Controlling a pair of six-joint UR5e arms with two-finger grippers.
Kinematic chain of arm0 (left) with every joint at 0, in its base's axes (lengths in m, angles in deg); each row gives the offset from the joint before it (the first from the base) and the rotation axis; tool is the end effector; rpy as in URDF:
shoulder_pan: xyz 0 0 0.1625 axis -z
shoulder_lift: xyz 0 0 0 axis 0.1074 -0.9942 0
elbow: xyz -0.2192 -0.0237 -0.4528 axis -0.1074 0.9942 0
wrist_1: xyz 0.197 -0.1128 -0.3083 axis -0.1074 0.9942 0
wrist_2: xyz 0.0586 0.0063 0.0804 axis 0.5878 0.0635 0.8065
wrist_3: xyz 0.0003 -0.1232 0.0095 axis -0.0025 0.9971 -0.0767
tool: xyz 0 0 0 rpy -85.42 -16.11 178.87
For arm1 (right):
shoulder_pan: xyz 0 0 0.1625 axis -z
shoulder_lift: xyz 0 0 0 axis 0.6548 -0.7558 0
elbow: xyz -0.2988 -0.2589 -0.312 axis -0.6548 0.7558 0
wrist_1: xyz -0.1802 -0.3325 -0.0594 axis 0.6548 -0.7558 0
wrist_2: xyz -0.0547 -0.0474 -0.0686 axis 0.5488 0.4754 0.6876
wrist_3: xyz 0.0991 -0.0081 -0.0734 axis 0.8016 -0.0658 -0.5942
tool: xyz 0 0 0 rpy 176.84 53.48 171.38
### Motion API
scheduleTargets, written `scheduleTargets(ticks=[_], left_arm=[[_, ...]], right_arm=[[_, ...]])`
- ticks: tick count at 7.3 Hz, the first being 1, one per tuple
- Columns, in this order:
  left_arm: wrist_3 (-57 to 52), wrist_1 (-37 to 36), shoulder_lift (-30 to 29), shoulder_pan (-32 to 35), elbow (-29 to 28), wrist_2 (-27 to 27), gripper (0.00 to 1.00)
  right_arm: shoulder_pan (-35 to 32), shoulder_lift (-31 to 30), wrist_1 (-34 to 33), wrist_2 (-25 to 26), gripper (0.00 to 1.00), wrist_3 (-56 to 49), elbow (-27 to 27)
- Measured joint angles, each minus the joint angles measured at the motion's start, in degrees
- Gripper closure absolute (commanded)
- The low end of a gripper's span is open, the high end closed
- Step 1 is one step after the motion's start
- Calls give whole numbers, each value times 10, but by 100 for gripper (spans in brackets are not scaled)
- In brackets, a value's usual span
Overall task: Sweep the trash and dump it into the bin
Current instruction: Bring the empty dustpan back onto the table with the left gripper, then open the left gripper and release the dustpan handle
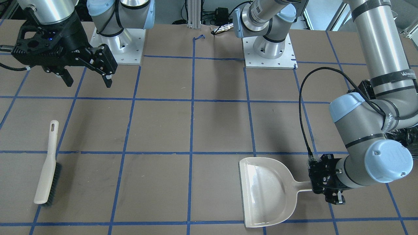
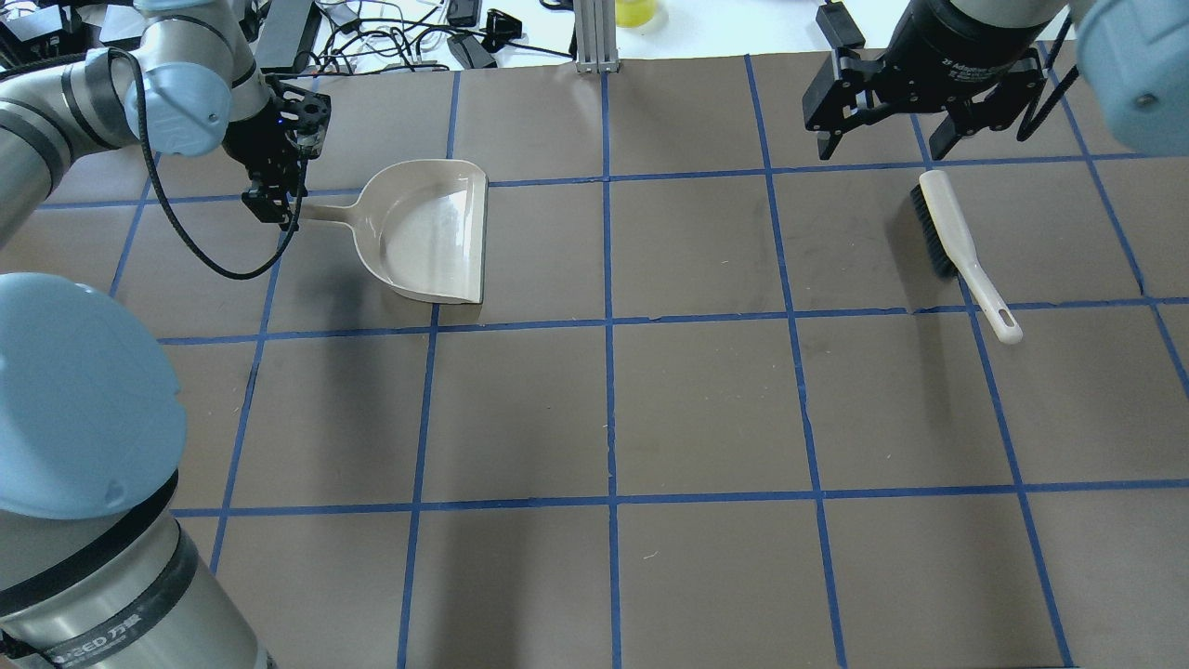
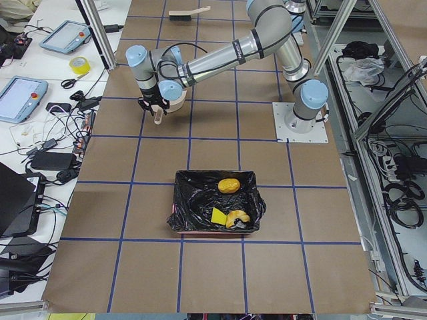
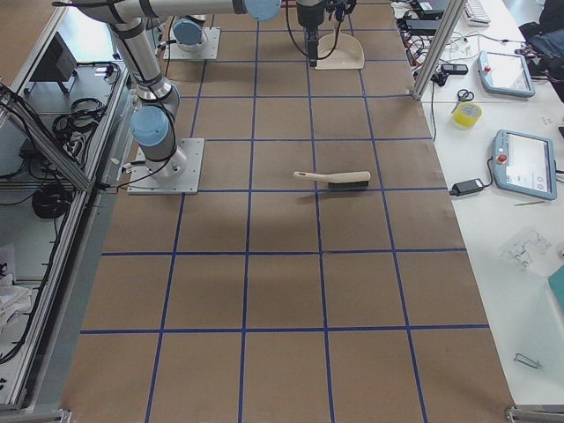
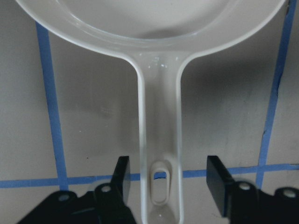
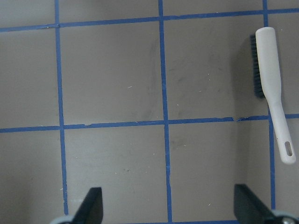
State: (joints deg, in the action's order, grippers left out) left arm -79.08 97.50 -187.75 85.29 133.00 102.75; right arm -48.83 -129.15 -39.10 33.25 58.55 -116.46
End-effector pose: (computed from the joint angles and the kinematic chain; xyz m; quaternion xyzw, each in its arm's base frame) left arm 0.0135 -0.7170 0.3285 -0.6950 -0.7164 -0.0603 0.0055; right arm 0.1351 -0.4678 0.5781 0.0197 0.9970 -0.0725 0.0171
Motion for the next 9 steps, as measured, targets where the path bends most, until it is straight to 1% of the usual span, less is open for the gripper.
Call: scheduleTargets(ticks=[4, 5, 7, 9], left_arm=[[125, 90, 97, 82, -3, -20, 39], [169, 114, 120, 95, -6, -34, 39], [263, 165, 170, 103, -15, -53, 40], [372, 204, 227, 103, -8, -51, 40]], right_arm=[[0, -1, 0, 0, 0, 0, 0], [0, -1, 0, -1, 0, 0, 0], [0, -2, 0, 0, 0, 0, 0], [0, -3, 0, 2, 0, -1, 0]])
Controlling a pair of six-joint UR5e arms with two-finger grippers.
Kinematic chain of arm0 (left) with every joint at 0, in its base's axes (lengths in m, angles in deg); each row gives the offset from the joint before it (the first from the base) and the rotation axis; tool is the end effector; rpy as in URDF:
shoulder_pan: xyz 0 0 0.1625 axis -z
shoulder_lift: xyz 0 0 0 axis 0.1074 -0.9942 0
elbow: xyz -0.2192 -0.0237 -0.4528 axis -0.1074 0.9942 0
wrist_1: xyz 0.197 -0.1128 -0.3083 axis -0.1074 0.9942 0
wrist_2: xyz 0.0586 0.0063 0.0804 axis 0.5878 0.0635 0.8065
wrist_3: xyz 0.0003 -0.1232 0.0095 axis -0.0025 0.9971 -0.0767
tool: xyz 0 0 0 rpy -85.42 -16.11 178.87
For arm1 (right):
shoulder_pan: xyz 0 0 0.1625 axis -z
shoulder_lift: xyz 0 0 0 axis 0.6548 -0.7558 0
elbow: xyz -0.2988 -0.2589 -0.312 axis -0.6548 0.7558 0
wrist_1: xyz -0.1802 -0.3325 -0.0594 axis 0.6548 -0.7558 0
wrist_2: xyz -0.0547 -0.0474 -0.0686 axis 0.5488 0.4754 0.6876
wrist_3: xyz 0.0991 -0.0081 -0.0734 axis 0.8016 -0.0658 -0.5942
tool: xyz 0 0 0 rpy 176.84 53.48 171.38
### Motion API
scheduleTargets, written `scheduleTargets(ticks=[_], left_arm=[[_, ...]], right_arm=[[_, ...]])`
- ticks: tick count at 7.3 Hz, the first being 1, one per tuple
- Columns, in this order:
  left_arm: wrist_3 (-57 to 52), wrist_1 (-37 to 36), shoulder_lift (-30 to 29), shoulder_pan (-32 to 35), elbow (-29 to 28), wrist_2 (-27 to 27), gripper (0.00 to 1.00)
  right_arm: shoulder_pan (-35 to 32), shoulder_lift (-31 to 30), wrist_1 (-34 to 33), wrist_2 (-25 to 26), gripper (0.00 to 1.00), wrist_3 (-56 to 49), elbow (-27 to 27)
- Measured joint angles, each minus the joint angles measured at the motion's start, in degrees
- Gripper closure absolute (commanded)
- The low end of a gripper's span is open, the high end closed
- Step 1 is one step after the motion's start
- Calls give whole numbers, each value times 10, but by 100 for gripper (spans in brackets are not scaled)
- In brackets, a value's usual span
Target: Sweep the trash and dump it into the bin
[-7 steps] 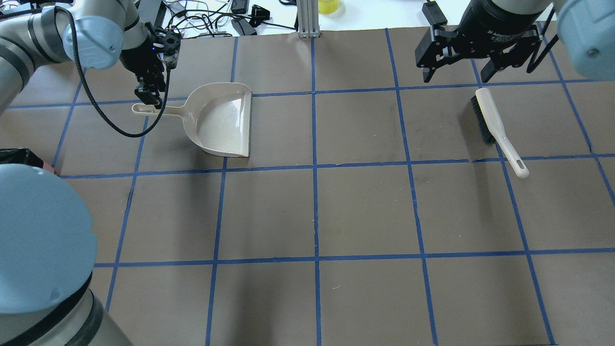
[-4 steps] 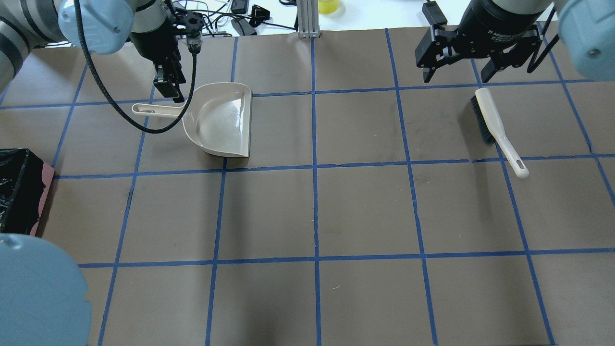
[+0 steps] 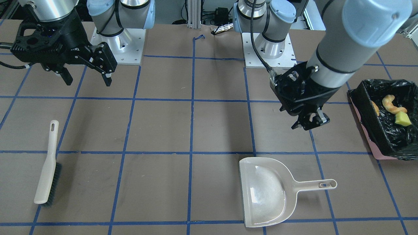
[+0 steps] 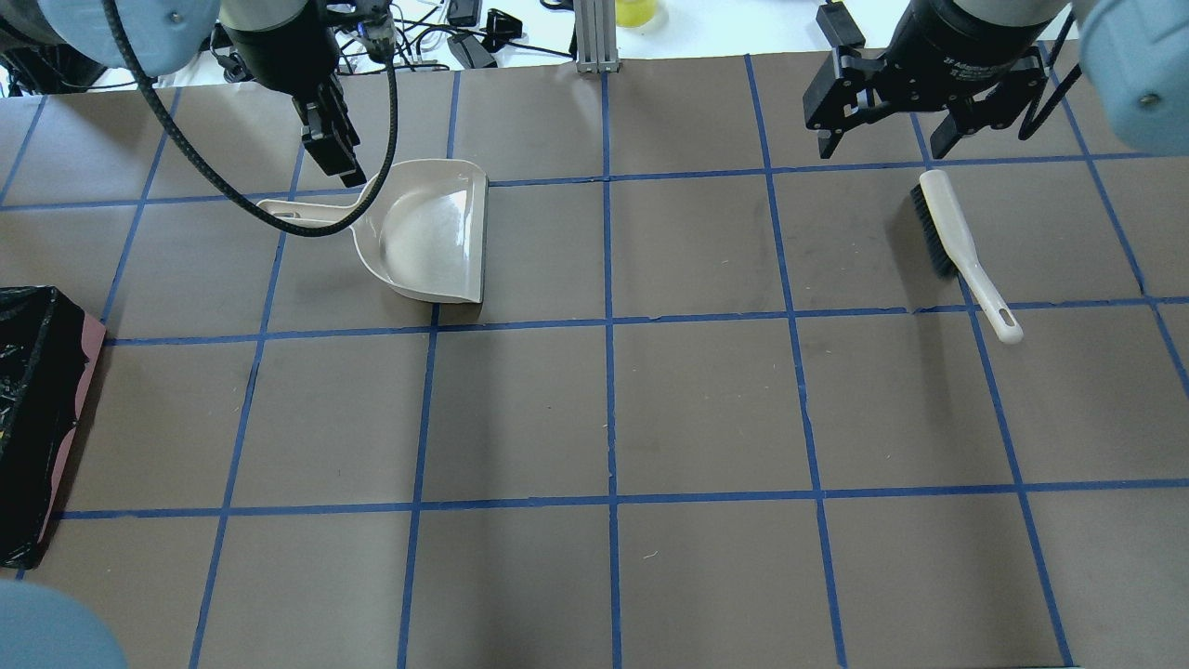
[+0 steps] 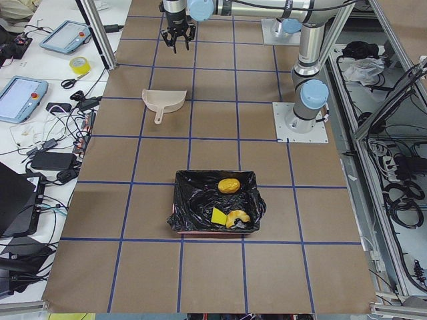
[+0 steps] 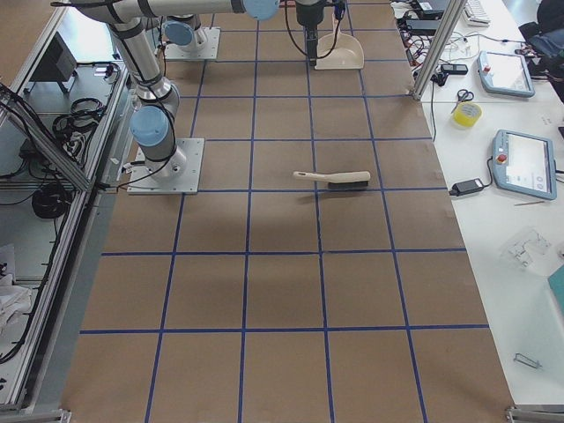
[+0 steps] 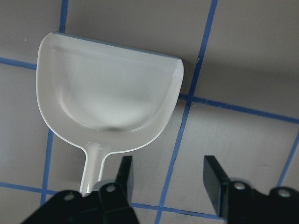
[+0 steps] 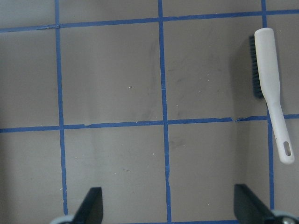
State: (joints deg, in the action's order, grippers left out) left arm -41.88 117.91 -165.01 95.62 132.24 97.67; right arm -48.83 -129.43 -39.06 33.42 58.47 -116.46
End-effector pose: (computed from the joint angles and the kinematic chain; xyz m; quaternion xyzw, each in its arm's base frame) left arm -0.1277 -0.5520 0.5531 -0.5089 -0.8607 -0.0115 0.0047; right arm 0.1347 -0.4657 0.5803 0.0191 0.9969 -0.0746 0.0156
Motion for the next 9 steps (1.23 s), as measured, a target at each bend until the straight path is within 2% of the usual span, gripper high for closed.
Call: scheduleTargets(ticks=[4, 6, 7, 9], left_arm=[[358, 8, 43, -4, 25, -3, 37], [457, 7, 57, -17, 38, -10, 29], [496, 5, 65, -21, 43, -11, 0], [530, 3, 73, -23, 49, -7, 0]], right_arm=[[0, -1, 1, 2, 0, 0, 0], [0, -1, 2, 4, 0, 0, 0], [0, -1, 1, 4, 0, 0, 0], [0, -2, 1, 4, 0, 0, 0]])
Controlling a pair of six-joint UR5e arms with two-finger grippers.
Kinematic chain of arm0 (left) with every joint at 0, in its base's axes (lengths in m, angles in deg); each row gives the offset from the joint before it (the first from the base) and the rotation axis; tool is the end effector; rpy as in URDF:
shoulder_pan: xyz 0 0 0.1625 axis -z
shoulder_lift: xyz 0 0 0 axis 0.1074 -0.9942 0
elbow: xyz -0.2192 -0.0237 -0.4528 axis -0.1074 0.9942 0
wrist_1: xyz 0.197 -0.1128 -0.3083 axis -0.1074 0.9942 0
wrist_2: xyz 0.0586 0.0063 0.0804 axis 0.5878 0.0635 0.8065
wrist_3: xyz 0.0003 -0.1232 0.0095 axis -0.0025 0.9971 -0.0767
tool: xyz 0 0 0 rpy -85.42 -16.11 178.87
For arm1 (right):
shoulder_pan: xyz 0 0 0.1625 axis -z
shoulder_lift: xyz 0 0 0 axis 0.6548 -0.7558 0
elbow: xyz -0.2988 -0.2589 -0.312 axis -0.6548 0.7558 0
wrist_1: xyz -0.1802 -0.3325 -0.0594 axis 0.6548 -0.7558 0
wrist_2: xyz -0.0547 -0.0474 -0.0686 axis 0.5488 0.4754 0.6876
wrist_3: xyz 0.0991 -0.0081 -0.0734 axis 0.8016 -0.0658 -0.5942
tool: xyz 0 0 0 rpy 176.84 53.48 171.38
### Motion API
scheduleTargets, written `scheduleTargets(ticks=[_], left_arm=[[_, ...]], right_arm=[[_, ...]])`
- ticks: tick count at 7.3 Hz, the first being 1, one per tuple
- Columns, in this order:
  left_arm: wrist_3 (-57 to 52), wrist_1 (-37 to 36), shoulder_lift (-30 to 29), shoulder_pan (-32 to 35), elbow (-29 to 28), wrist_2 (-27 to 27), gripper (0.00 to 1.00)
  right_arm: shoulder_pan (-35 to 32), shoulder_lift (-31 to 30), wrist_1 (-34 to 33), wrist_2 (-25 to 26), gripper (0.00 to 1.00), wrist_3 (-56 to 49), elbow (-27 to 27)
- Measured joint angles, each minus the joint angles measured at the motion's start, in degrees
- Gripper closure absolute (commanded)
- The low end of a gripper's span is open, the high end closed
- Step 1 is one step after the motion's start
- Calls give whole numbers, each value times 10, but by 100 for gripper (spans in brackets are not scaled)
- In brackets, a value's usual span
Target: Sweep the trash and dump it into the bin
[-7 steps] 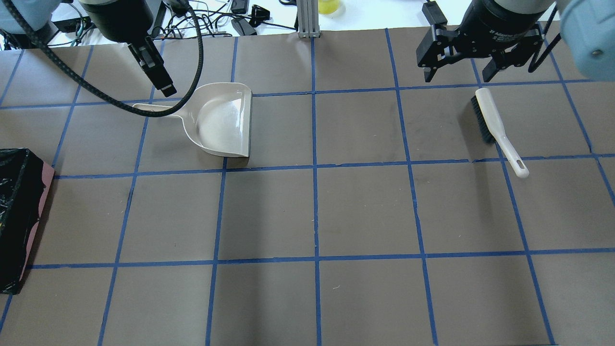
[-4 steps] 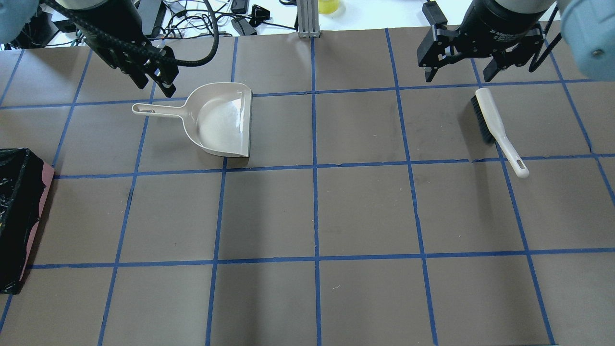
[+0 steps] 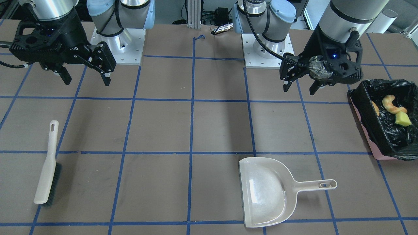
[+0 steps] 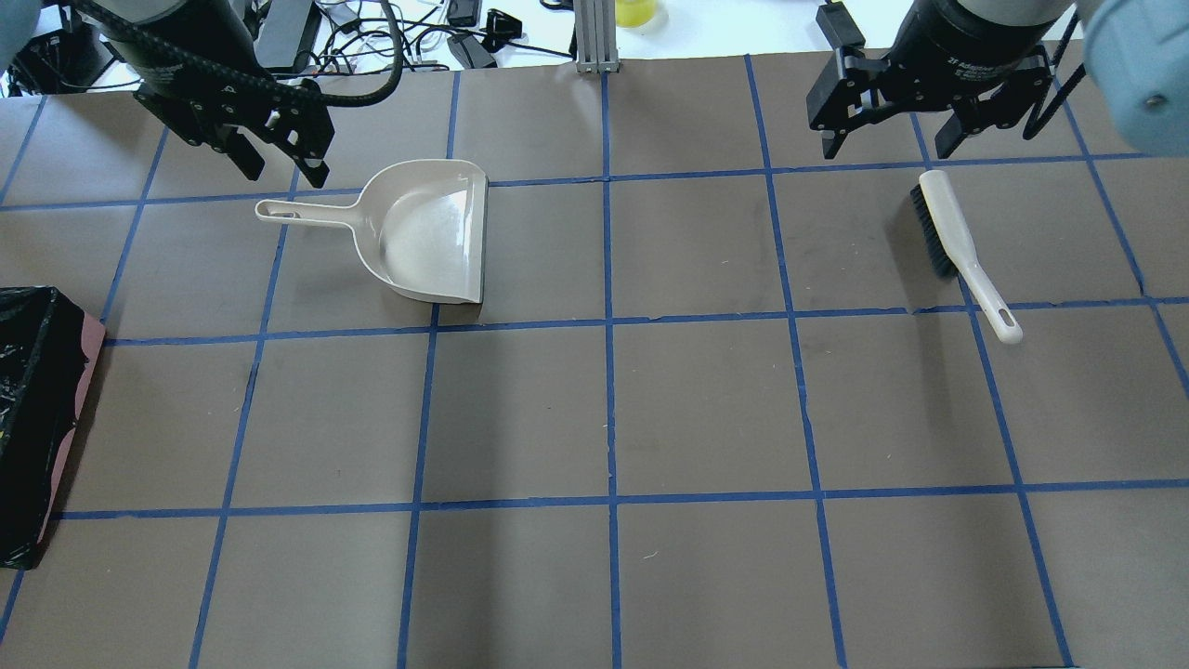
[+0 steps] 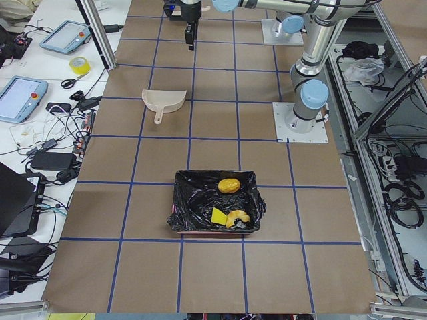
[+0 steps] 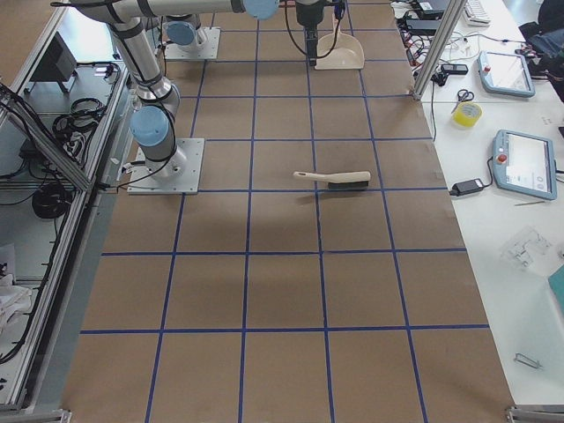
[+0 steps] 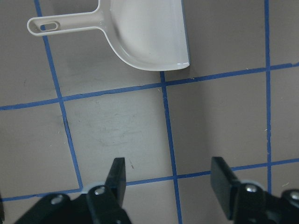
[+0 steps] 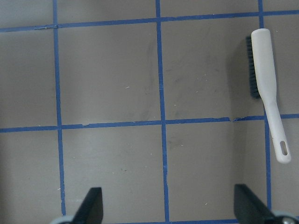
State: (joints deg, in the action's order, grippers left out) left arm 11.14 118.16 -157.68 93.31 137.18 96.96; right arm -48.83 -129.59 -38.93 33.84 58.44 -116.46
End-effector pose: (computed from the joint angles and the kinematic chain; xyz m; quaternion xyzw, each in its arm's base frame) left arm -0.1098 -0.4963 0.5799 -0.0511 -0.9987 0.0068 0.0036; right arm 0.1338 -0.4643 0.5813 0.0191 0.9969 -0.0749 0.0119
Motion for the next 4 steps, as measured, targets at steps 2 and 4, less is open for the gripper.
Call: scheduleTargets(ticks=[2, 4], left_arm=[[2, 0, 6, 0, 2, 0, 0], [-4, 0, 8, 0, 3, -2, 0]], right_arm=[[0, 0, 1, 0, 0, 0, 0], [0, 0, 0, 0, 0, 0, 0]])
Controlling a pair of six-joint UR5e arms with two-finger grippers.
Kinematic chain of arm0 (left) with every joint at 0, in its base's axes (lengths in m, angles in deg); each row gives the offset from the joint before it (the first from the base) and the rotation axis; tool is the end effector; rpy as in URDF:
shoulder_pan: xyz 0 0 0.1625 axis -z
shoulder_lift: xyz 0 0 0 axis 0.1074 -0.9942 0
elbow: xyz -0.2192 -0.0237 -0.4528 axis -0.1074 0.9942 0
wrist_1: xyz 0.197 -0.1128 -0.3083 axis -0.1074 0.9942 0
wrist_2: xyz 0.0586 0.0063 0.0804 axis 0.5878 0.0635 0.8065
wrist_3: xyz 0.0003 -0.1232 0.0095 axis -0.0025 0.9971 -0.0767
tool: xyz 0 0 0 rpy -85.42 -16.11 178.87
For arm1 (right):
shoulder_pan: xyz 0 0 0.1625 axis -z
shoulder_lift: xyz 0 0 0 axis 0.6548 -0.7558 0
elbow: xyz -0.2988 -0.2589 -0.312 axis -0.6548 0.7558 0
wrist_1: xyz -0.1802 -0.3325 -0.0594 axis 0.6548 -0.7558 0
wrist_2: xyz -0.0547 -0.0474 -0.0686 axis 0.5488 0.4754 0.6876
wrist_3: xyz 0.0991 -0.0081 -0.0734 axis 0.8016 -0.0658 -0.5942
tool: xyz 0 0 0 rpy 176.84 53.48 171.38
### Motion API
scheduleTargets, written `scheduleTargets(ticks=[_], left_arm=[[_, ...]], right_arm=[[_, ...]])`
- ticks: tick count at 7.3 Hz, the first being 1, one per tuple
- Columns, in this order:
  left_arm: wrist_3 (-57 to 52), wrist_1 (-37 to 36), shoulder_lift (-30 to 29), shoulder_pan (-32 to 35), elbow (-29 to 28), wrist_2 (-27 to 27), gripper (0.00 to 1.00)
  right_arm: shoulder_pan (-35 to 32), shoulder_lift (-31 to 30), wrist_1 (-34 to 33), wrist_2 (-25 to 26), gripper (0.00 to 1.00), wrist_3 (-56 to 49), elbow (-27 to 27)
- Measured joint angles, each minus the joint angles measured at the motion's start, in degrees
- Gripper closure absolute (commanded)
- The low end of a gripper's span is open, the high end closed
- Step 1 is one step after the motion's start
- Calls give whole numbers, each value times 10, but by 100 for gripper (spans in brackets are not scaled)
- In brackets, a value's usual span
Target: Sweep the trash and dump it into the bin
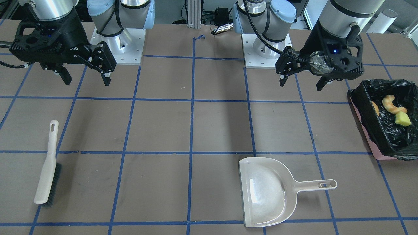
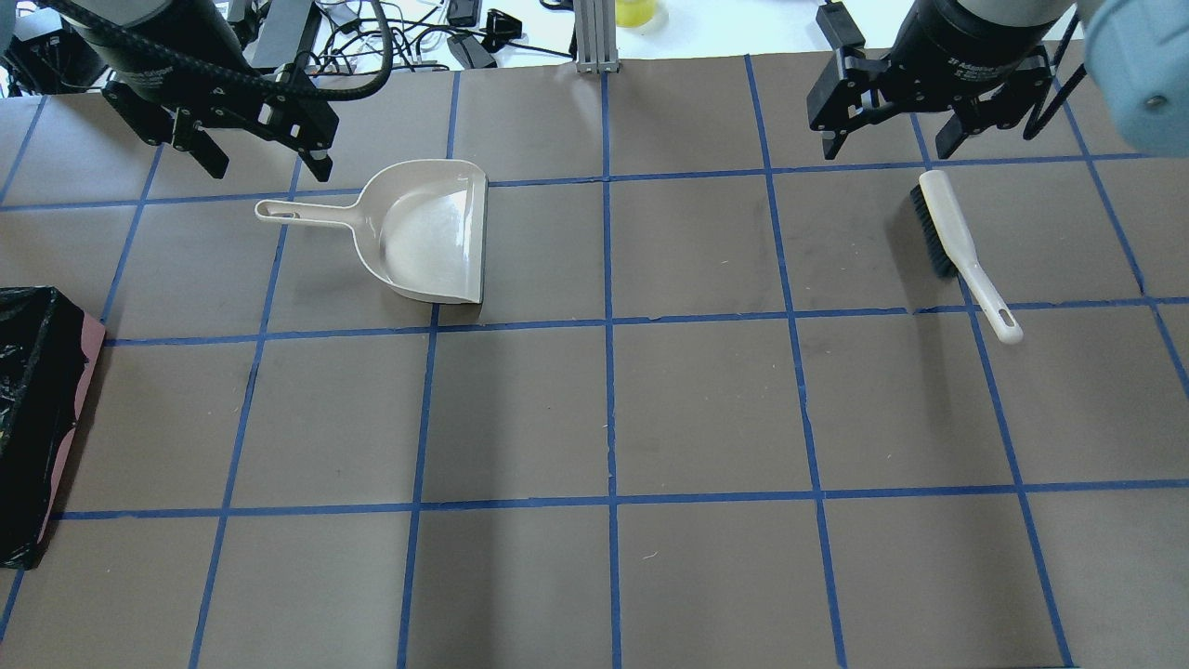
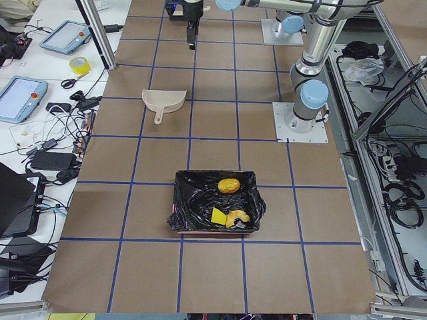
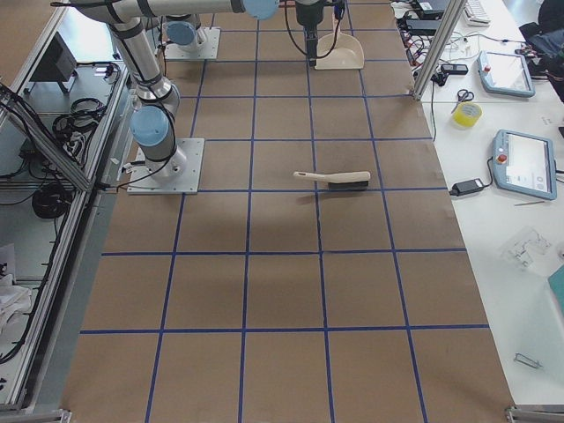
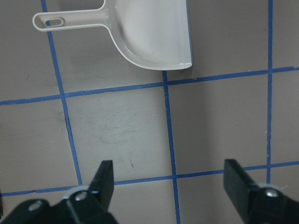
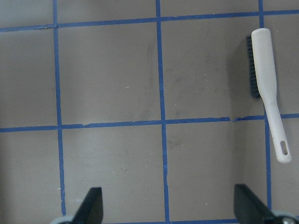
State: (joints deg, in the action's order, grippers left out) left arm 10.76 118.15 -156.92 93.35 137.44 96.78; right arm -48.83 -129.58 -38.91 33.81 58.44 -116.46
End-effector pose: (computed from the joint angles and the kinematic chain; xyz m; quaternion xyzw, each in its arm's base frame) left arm -0.1109 -0.4904 0.5844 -0.0548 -0.9984 0.0114 0.0047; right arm 0.1339 -0.4643 0.5812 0.0191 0.9970 -0.0747 0.0122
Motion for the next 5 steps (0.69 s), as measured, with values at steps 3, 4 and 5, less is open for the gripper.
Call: scheduleTargets(ticks=[3, 4, 5], left_arm=[[-1, 0, 5, 0, 0, 3, 0], [1, 0, 6, 0, 1, 3, 0], [3, 0, 6, 0, 1, 3, 0]], right_arm=[[0, 0, 0, 0, 0, 0, 0], [0, 0, 0, -1, 0, 0, 0], [0, 0, 0, -1, 0, 0, -1]])
